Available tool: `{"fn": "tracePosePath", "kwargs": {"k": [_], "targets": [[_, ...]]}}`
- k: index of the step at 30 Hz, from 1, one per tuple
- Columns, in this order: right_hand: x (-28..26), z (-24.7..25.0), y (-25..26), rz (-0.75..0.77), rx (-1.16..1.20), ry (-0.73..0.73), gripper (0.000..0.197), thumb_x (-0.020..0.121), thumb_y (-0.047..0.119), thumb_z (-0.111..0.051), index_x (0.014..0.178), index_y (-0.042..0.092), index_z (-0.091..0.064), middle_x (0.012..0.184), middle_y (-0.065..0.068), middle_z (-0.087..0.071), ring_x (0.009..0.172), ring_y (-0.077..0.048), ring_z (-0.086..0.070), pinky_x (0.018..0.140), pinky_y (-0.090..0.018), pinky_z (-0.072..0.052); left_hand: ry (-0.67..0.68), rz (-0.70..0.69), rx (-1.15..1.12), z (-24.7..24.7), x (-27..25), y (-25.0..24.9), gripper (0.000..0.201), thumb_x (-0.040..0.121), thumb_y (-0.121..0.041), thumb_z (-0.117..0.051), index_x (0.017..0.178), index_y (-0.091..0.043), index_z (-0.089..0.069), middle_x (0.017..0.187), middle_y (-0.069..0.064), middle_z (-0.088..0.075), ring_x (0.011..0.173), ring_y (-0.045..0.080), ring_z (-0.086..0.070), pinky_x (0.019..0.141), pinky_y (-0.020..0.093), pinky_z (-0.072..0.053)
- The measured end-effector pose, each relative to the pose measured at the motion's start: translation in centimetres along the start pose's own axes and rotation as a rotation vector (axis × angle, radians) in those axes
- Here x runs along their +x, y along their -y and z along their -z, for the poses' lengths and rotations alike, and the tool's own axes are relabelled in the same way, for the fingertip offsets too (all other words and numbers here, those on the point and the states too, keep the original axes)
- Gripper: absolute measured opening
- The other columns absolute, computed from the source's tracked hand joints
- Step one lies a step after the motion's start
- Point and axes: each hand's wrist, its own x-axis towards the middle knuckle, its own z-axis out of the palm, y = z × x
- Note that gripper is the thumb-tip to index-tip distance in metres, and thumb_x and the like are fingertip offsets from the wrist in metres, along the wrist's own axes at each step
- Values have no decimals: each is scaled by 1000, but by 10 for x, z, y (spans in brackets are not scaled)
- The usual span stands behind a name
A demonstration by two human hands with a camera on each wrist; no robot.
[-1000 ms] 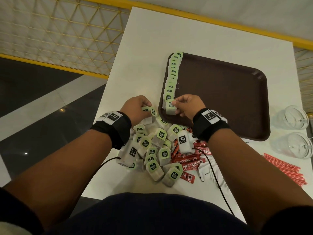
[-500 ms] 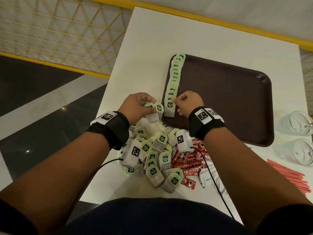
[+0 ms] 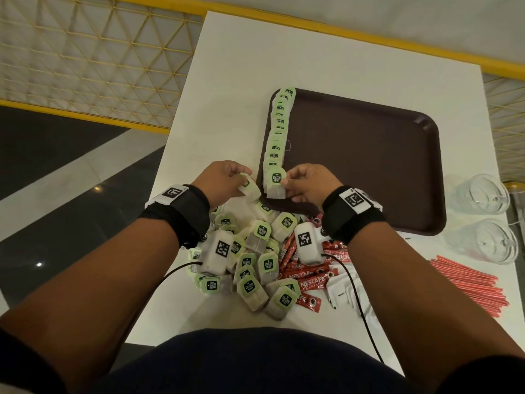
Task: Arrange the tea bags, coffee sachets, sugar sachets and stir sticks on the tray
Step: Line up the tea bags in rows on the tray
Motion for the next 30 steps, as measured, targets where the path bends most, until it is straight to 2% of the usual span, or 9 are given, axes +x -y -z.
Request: {"fn": "tracePosePath", "kwargs": {"k": [4,8,11,13,15,18,24,27,30], "targets": [[3,-5,0,-24,-136,-60,15,89,19,-69,101,9,-67,94,-8,-72,69,-10,-63,60,-21,-53,17,0,11,1,-2,0,27,97,2,-46,117,-5,-62,118,22,-66,105,29,-65,89,39,-57],[6,-12,5,-39,-199,-131,16,88,22,-71,100,12,-70,91,-4,-70,65,-9,-57,60,-22,-50,-27,-67,115,5,-4,-2,23,98,-11,-53,118,-16,-64,117,9,-69,107,22,-64,77,34,-58],[9,-14,10,-81,-240,-152,17,88,23,-70,100,11,-69,94,-9,-71,70,-13,-59,75,-32,-57,-90,-129,182,7,-4,-4,21,96,-13,-59,116,-16,-66,110,8,-71,96,19,-66,74,27,-57],[12,-15,10,-118,-257,-151,14,87,24,-71,94,12,-68,94,-11,-72,74,-16,-61,86,-39,-57,-121,-150,169,6,-6,-6,20,92,-12,-64,112,-14,-67,101,10,-70,82,18,-66,75,31,-60],[12,-15,7,-93,-284,-198,15,85,27,-74,88,15,-65,88,-8,-72,73,-17,-64,84,-43,-58,-137,-167,159,4,-8,-9,21,88,-11,-70,109,-11,-68,90,5,-68,74,17,-65,76,36,-61],[7,-14,6,46,-308,-270,20,83,35,-74,88,17,-64,87,-1,-69,79,-18,-65,78,-38,-57,-140,-194,170,1,-10,-14,25,84,-12,-75,108,-11,-68,81,-2,-65,69,14,-62,71,31,-60],[-17,-10,17,207,-262,42,23,84,27,-75,99,11,-71,88,-3,-69,76,-7,-59,66,-18,-44,-67,-251,227,-13,-8,-25,21,84,-18,-77,104,-19,-69,81,-4,-69,68,11,-61,63,25,-55],[-18,-7,11,182,-271,9,18,84,20,-75,94,6,-70,84,-9,-69,72,-12,-59,65,-21,-49,-46,-244,213,-22,-6,-26,22,84,-20,-76,104,-19,-68,85,-1,-70,72,12,-64,67,28,-57],[-16,-2,0,101,-272,-27,13,85,21,-74,92,11,-68,87,-13,-72,74,-16,-62,73,-31,-54,-86,-238,285,-26,0,-19,20,87,-24,-72,106,-17,-66,95,-1,-70,83,17,-66,79,38,-58]]}}
